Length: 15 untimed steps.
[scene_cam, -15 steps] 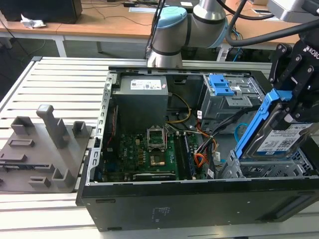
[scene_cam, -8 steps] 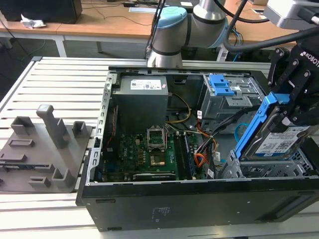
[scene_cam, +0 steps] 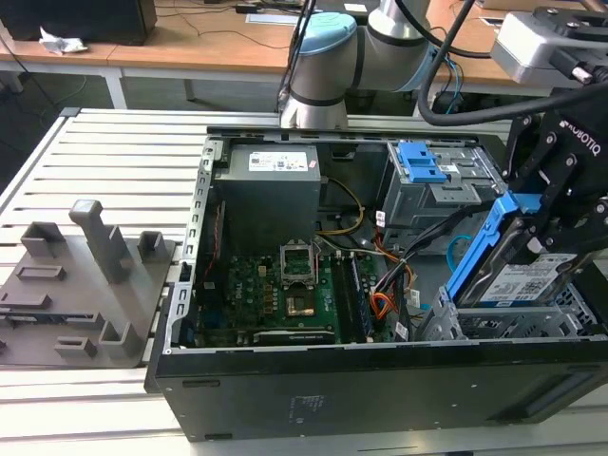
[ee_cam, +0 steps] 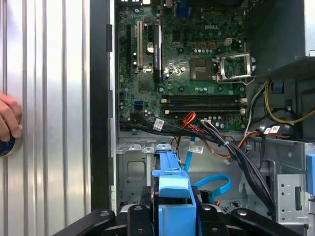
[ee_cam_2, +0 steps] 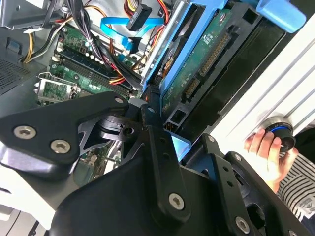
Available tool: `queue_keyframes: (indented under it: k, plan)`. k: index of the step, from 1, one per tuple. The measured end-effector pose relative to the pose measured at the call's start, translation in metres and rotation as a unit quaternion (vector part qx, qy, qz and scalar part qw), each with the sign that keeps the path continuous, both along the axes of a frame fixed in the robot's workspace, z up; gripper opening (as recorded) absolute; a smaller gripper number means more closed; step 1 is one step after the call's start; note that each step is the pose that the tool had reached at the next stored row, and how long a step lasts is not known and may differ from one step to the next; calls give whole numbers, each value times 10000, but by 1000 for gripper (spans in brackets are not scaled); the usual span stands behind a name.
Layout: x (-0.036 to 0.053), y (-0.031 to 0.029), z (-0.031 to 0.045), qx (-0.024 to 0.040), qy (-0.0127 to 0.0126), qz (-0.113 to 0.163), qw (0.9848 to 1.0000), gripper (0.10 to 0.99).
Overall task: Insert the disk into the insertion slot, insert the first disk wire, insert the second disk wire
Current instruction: 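Insert the disk into the insertion slot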
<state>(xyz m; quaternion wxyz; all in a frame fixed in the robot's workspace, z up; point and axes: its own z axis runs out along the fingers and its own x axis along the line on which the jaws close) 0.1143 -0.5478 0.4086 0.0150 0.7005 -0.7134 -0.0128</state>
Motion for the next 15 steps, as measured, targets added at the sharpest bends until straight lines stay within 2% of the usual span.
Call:
queue_keyframes:
  k: [10,11,13,15]
  plan:
    - [0,0,-6,0,-1,0,10000,365]
    - [0,0,-6,0,0,0,10000,376]
    - [0,0,-6,0,0,0,10000,502]
    - [0,0,-7,0,0,0,10000,502]
